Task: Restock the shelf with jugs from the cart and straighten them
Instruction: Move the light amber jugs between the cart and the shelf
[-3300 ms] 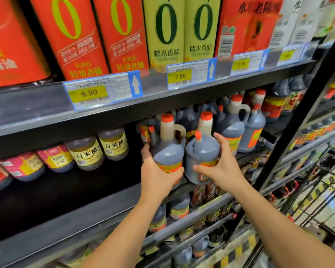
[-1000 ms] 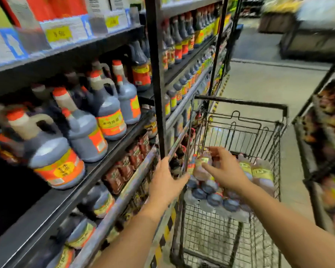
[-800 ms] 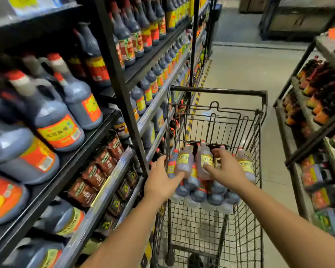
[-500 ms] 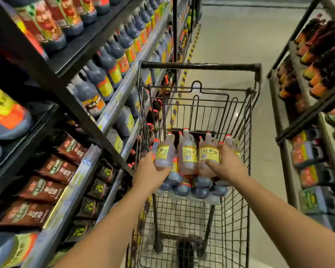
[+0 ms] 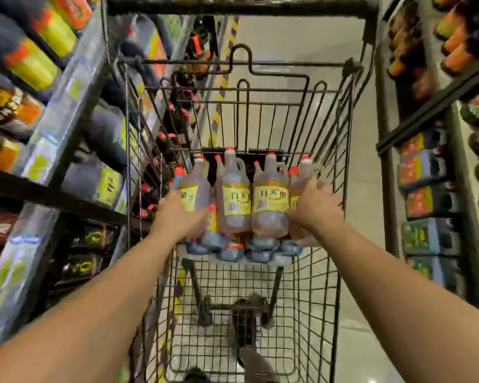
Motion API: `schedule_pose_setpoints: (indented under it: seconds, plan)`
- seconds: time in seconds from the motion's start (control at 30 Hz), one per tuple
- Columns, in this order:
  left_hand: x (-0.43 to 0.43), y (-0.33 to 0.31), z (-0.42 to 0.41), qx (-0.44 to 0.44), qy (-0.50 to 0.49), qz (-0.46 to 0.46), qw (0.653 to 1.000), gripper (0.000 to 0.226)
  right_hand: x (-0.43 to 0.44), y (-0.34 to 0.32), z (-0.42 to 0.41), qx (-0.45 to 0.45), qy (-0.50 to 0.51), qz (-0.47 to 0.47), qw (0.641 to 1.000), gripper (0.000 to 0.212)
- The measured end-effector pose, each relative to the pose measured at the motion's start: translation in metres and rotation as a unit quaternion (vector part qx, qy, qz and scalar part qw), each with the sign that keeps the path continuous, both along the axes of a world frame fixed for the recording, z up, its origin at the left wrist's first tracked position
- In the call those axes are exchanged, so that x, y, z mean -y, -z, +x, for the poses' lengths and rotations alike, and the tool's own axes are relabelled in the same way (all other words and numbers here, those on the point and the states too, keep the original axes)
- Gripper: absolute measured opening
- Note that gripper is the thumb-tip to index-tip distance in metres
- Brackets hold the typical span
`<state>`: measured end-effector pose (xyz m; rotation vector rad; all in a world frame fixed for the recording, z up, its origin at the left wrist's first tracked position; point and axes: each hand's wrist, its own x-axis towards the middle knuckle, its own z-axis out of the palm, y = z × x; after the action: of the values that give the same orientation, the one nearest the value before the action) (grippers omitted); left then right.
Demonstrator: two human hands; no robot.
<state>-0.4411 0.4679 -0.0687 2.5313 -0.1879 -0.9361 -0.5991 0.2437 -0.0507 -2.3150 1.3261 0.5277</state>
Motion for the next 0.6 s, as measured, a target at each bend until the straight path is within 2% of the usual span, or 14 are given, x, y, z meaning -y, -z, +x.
schedule_pose_setpoints:
  seconds: [0.13,0.3,0.4,0.53,0.6]
  plan:
    - [0.008,0.027,0.017,-0.002,-0.005,0.045,0.999,0.095,0.009,0.007,0.011,-0.05,-0.017,-0.012,0.999,0.107]
    - [0.017,0.048,0.034,-0.026,-0.044,-0.001,0.999,0.106,0.014,0.013,0.02,-0.091,-0.039,-0.05,0.994,0.107]
    - [0.022,0.055,0.045,-0.036,-0.032,0.023,0.999,0.109,0.015,0.013,0.025,-0.101,-0.018,-0.039,0.994,0.112]
    - [0.028,0.064,0.053,-0.038,-0.025,0.055,0.997,0.119,0.018,0.019,0.027,-0.064,0.047,-0.032,0.996,0.093]
    - [0.028,0.067,0.053,-0.038,-0.037,0.054,0.997,0.117,0.018,0.02,0.027,-0.047,0.075,-0.025,0.996,0.091]
